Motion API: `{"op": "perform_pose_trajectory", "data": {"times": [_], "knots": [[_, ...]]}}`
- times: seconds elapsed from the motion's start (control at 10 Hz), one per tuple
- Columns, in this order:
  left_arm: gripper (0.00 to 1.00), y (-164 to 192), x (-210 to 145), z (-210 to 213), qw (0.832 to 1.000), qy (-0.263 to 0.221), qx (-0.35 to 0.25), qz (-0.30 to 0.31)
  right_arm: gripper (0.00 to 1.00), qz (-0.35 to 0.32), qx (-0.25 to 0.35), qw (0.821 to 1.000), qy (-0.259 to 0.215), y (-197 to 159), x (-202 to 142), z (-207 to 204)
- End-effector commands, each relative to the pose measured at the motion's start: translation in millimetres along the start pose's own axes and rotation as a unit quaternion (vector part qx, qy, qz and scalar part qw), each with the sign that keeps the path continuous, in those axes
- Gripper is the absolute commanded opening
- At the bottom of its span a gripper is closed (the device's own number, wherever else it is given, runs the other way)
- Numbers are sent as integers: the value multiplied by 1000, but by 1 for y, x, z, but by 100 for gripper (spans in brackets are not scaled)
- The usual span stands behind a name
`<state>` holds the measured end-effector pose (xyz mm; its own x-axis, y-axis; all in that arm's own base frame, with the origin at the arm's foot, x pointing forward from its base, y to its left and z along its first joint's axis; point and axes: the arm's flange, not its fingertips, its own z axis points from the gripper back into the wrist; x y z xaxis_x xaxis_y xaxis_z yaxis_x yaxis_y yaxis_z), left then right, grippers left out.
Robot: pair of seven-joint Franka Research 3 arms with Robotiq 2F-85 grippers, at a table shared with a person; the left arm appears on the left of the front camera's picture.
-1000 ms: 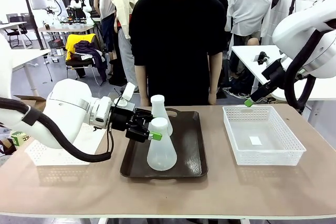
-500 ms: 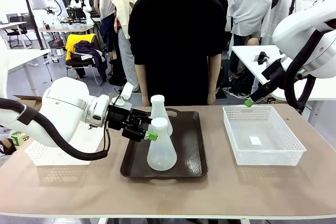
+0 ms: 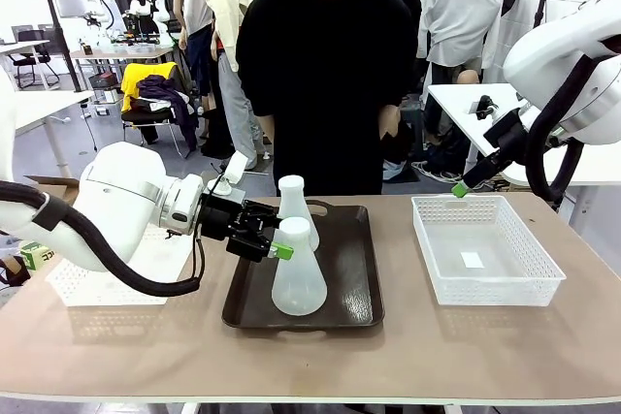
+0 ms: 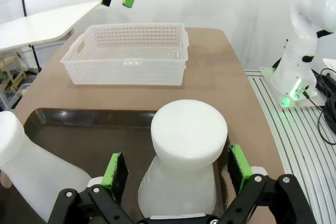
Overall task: Prepare the laboratory tools.
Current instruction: Place the picked Big flask upright in the Handle tray as directed by the person.
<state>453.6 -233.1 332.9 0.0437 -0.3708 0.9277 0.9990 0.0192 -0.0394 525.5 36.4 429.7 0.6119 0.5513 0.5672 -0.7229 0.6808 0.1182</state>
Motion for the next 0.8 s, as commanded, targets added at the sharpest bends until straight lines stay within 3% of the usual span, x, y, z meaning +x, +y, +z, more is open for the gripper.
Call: {"op": "perform_pose_trajectory", "data": {"times": [0.0, 0.7], "knots": [[100, 0, 1, 0, 1000, -7, -1, -9, 100, 2, -2, 1000, 5, 0, -1, 0], [100, 0, 1, 0, 1000, -7, -1, -9, 100, 2, -2, 1000, 5, 0, -1, 0]]}}
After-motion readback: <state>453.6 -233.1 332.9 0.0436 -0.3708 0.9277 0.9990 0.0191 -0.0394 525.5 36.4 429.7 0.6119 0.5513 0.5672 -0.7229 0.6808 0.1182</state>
